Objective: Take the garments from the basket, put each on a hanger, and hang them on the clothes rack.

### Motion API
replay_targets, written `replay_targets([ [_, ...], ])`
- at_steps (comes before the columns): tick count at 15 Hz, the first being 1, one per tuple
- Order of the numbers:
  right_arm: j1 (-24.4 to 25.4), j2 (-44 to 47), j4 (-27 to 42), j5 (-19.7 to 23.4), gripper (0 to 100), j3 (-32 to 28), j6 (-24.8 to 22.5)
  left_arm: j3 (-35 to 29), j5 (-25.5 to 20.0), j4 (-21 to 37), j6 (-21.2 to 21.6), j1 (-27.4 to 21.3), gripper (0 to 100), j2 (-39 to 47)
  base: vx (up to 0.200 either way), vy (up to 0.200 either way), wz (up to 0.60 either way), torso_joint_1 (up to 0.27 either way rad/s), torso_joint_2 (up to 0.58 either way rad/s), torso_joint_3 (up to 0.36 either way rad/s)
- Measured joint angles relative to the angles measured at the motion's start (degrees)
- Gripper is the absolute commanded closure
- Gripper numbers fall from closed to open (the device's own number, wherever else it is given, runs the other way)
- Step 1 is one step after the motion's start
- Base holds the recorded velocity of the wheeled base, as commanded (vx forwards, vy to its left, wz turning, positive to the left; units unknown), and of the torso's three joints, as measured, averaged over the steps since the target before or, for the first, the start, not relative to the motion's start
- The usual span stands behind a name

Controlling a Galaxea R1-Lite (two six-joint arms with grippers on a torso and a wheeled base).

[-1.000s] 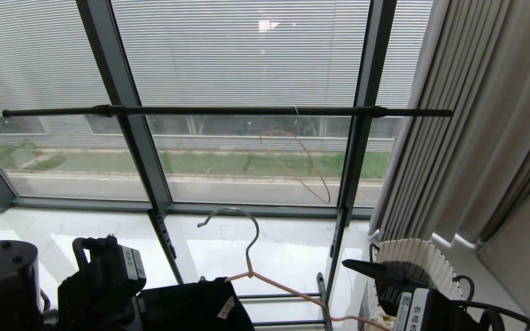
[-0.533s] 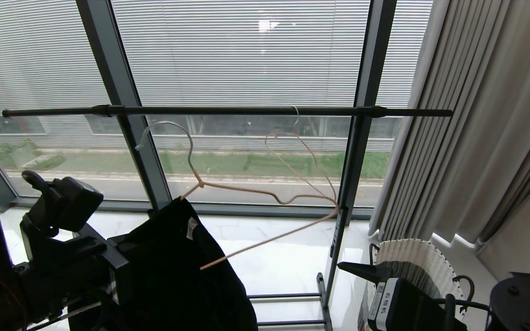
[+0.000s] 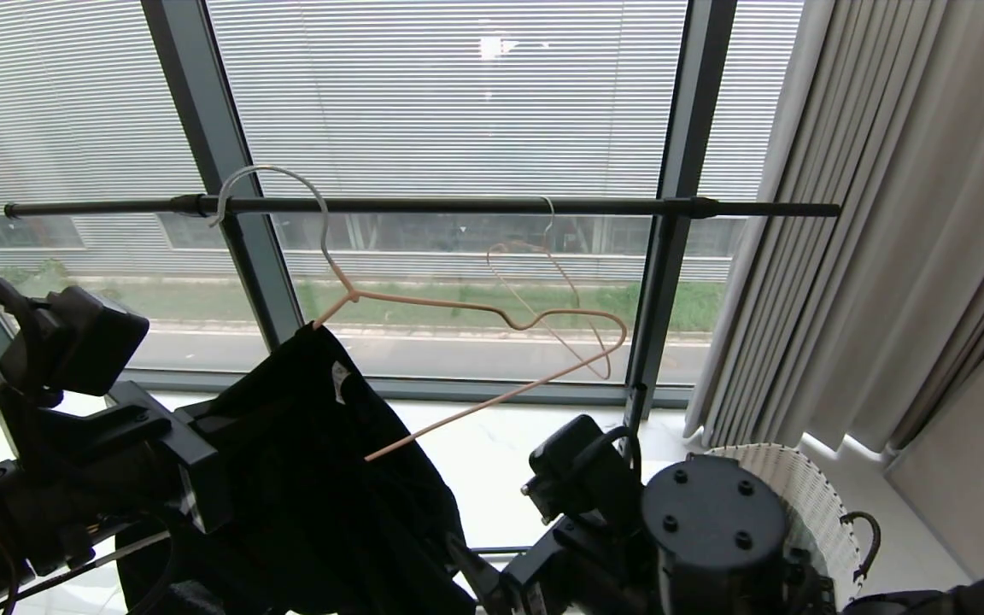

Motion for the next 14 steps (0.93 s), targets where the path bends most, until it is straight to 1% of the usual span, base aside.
replay_targets([
  [3, -1.84, 6.44, -0.04, -2.94, 0, -5.71, 0.8, 0.0, -0.02, 0.05, 0.01, -0.85, 100, -1.07, 0.0, 0.0, 0.0, 0.0, 0.0, 0.0],
  [5, -2.19, 8.44, -0.04, -3.58, 0, -7.19, 0.8, 0.17, 0.04, 0.09, 0.11, -2.15, 100, -1.54, 0.0, 0.0, 0.0, 0.0, 0.0, 0.0],
  [7, -1.67, 9.29, -0.04, -3.6, 0, -7.56, 0.83, 0.22, 0.04, 0.09, 0.39, -3.01, 100, -1.62, 0.0, 0.0, 0.0, 0.0, 0.0, 0.0],
  [9, -0.96, 9.42, -0.04, -3.67, 0, -7.63, 0.83, 0.44, 0.15, 0.09, 1.68, -3.12, 100, -1.62, 0.0, 0.0, 0.0, 0.0, 0.0, 0.0],
  [14, 0.06, 8.23, -0.09, -3.69, 0, -7.25, 0.69, 0.52, 0.15, 0.09, 1.79, -3.22, 100, -1.6, 0.0, 0.0, 0.0, 0.0, 0.0, 0.0],
])
